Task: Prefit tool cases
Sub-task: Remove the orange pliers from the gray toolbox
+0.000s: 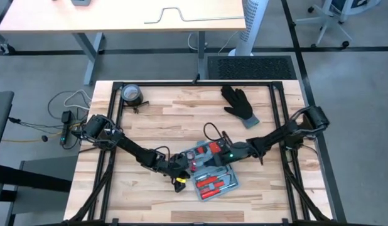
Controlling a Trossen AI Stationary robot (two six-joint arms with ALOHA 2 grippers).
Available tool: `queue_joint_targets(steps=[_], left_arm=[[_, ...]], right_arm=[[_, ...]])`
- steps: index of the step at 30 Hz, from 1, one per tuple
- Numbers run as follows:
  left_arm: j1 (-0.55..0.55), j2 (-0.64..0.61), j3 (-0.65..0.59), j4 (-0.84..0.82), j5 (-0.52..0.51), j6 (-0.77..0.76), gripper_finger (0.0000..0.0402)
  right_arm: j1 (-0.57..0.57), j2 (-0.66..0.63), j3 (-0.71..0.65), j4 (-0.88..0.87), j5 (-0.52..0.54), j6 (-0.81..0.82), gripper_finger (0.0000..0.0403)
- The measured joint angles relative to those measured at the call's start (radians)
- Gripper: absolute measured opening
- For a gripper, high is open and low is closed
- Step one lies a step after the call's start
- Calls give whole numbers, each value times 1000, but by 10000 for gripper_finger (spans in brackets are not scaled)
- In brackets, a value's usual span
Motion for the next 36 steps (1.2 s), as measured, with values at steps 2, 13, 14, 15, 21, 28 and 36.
queue_joint_targets(steps=[2, 13, 14, 15, 21, 28, 36], left_arm=[[3, 0, -1, 6, 7, 5, 0], [9, 0, -3, 22, 17, 7, 0], [9, 0, -3, 22, 17, 5, 0], [9, 0, -3, 23, 18, 5, 0], [14, 0, -3, 26, 26, -8, 0], [46, -17, 18, 24, 22, 24, 0], [79, -56, 27, 17, 29, 51, 0]], right_arm=[[-7, -4, 19, -16, 2, 0, 118], [-28, -4, 13, -150, 33, 15, 118], [-32, -4, 13, -151, 33, 12, 118], [-36, -4, 12, -152, 32, 7, 118], [-68, -3, 39, -168, 0, -30, 118], [-93, -4, 98, -251, -12, -90, 118], [-92, -4, 101, -254, -53, -104, 118]])
